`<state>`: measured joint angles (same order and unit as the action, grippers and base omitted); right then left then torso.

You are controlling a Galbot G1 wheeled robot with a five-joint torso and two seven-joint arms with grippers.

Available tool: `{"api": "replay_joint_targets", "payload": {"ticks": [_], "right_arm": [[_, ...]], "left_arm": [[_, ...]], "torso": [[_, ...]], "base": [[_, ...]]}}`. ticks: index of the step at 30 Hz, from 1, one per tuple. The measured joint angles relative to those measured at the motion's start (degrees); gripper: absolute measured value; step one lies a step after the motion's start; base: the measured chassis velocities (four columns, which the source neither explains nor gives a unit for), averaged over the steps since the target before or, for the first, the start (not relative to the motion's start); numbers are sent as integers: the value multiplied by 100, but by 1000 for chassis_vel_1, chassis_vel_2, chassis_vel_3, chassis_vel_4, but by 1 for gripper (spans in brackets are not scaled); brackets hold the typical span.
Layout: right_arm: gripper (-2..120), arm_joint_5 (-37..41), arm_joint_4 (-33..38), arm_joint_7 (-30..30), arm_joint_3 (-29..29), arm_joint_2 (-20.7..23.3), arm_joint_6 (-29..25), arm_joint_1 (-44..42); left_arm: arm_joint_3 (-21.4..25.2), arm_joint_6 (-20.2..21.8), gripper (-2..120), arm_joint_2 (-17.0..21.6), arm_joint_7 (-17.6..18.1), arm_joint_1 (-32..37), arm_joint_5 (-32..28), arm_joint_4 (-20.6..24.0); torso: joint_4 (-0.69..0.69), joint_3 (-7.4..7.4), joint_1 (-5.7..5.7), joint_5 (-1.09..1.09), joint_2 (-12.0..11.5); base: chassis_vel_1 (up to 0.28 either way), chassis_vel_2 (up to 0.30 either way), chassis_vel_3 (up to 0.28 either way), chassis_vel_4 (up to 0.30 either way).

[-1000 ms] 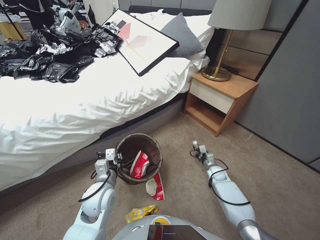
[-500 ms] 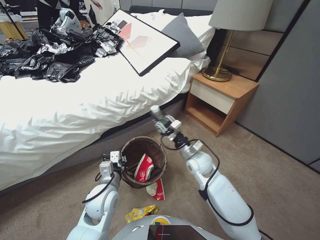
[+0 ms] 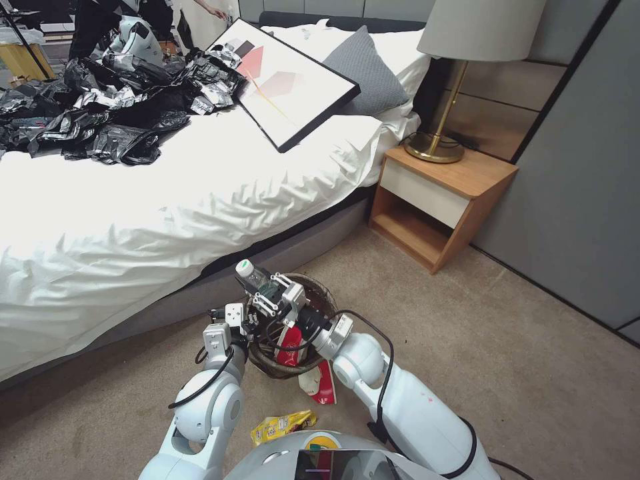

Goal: Pick up the trash bin, then pick up the garbage from the floor and place it into the trash bin.

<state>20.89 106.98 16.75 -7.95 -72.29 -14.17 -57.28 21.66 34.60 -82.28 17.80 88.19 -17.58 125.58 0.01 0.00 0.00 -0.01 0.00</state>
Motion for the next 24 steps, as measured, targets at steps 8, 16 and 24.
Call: {"api": "replay_joint_targets", "payload": {"ticks": [8,16,24], "right_arm": [[32,-409,-478,36,-165,11,-178,-274],[59,-639,-719,110,95,7,-313,-504],[85,-638,-656,119,175,25,-265,-478]], "left_arm": [[30,2,4,-6,8,-15,2,24],[115,27,4,26,27,-88,-112,41],[131,30,4,31,28,-97,-117,42]], "torso": [[-2,0,0,0,0],[-2,0,0,1,0],[-1,0,-1,1,0]], "base": [[0,0,0,0],[0,0,0,0],[0,0,0,0]]}}
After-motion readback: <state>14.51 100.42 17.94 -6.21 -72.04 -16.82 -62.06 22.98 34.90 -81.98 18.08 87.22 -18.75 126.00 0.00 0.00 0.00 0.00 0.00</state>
